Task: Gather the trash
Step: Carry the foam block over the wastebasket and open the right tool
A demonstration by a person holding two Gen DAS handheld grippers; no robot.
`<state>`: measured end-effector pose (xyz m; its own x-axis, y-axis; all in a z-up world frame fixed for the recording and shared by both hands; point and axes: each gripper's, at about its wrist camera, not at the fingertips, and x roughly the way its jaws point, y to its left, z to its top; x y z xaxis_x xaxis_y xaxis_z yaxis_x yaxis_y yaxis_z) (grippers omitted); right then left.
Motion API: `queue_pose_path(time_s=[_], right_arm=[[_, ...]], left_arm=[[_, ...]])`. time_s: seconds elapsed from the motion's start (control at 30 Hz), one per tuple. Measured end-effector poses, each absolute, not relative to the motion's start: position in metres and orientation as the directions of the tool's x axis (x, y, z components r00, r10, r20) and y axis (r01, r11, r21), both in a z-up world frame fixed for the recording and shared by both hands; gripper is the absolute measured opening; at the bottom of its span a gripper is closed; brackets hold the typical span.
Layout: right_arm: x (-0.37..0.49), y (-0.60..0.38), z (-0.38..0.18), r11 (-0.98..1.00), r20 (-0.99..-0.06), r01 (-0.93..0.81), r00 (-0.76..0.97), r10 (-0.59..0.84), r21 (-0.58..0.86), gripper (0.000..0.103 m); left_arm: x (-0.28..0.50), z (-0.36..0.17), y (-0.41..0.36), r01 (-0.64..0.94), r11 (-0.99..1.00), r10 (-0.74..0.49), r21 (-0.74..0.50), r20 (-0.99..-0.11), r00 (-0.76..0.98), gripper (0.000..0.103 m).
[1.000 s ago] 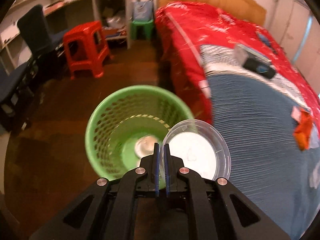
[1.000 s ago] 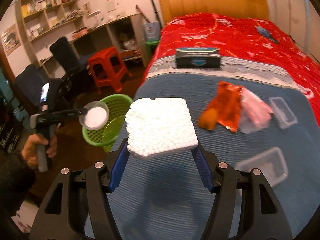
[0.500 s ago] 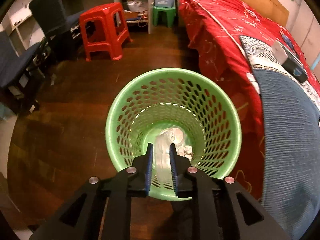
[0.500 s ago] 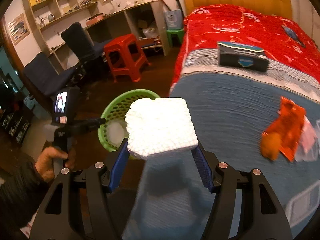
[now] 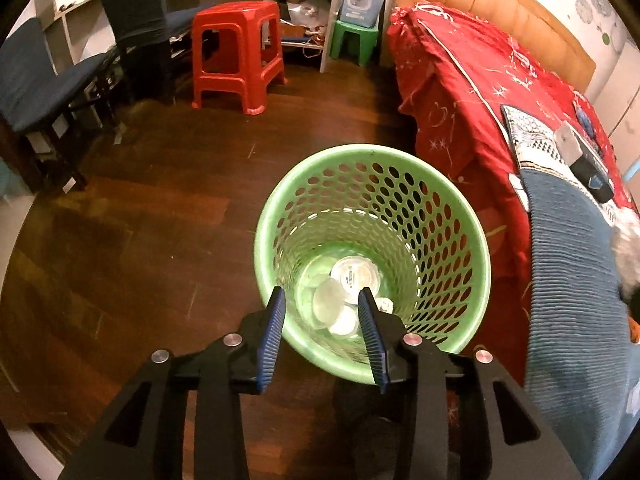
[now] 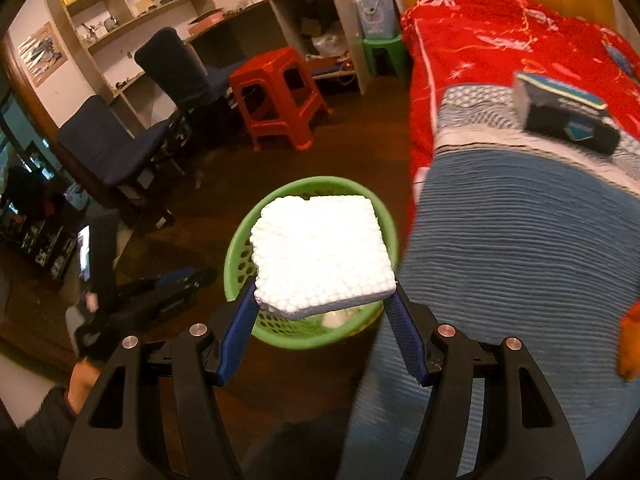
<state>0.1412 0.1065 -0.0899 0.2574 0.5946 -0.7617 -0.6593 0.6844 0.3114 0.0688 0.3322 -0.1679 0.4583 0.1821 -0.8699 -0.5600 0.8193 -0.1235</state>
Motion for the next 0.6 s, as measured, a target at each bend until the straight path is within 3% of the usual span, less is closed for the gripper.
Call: queue_pose_path(time_s=[0.1,0.2,0.6], right_arm=[[0.148,0.125,-0.098,0.678,-0.765,-0.647,0.221,0.605,0.349,0.064],[0.151,0.136,-0.099,0.67,-0.758,-0.642,0.206,0.619,0.373,0.075],[0.134,0.074,-0.064,0.705,-0.729,-0.636,0.314,0.608,0.314,0.08]], left_arm=[[0.062,-0.165,0.333,-0.568,0.813,0.187,-0.128,-0.867,0.462,0.044],[0.059,-0.162,0.332,-0.569,0.811,0.182,-0.137,-0.865,0.467,0.047],[0.062,-0.14,0.306,-0.528,0.837,0.172,-0.143,-0.847,0.502,0.056]])
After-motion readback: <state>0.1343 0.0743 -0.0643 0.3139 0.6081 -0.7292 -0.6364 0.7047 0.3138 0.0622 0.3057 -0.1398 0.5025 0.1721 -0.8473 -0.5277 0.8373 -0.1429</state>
